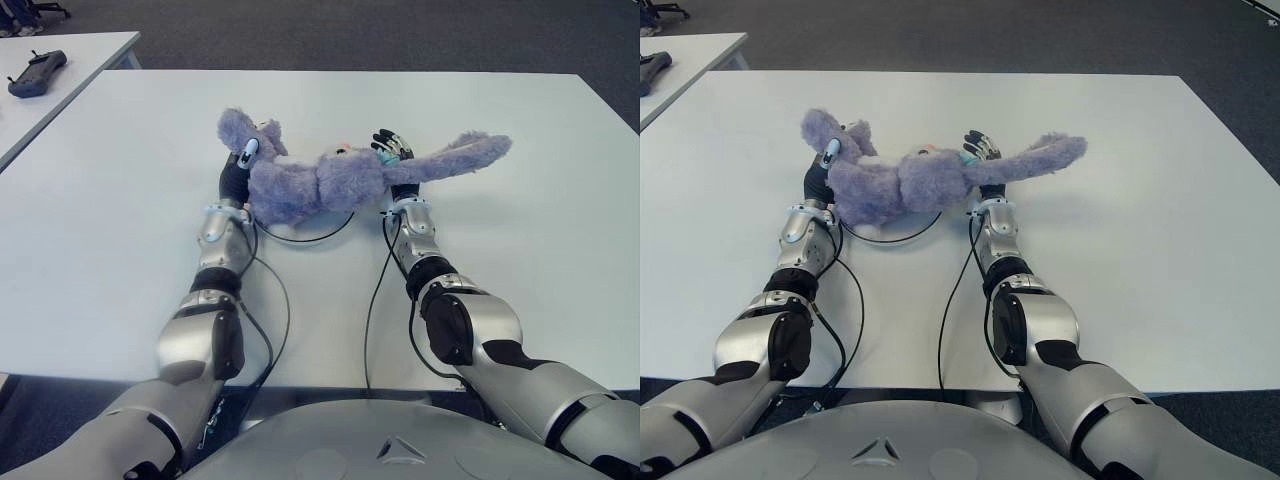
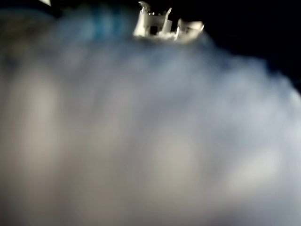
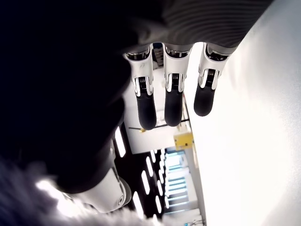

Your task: Put the doll into the plate.

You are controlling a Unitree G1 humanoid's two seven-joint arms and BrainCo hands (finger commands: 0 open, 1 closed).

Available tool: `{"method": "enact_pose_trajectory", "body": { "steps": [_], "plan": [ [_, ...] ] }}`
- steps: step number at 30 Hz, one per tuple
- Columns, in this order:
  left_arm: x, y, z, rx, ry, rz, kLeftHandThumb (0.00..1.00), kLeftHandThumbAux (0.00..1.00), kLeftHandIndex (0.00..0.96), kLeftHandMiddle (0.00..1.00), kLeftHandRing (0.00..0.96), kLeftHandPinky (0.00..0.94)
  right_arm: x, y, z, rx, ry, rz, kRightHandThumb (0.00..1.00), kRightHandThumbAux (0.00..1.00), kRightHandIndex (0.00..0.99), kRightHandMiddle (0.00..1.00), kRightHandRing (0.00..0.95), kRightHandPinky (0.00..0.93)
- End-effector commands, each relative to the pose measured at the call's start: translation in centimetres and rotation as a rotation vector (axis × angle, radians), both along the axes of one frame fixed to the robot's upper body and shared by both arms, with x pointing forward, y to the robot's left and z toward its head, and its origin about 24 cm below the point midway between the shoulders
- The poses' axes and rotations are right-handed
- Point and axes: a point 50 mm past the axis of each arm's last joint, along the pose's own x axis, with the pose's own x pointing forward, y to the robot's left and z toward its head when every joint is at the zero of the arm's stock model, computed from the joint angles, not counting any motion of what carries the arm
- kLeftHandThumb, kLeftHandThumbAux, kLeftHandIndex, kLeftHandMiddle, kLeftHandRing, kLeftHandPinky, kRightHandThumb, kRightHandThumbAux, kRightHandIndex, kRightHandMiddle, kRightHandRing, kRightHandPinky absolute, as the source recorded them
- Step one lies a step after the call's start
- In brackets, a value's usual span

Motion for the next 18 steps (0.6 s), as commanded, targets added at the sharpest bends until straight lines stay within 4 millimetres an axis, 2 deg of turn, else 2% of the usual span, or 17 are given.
{"method": "enact_pose_trajectory", "body": {
  "steps": [1,18],
  "plan": [
    [-11.52,-6.75,-11.95,-0.235,0.484,-0.01,0.0,0.441,0.0,0.0,0.0,0.0,-7.9,1.78,-9.9,0.08,0.414,-0.01,0.341,0.875,0.194,0.207,0.171,0.17],
    [-11.38,-7.18,-11.61,-0.264,0.458,-0.014,0.0,0.449,0.0,0.0,0.0,0.0,-7.9,1.81,-9.91,0.077,0.415,-0.004,0.367,0.879,0.21,0.214,0.17,0.169]
  ]
}}
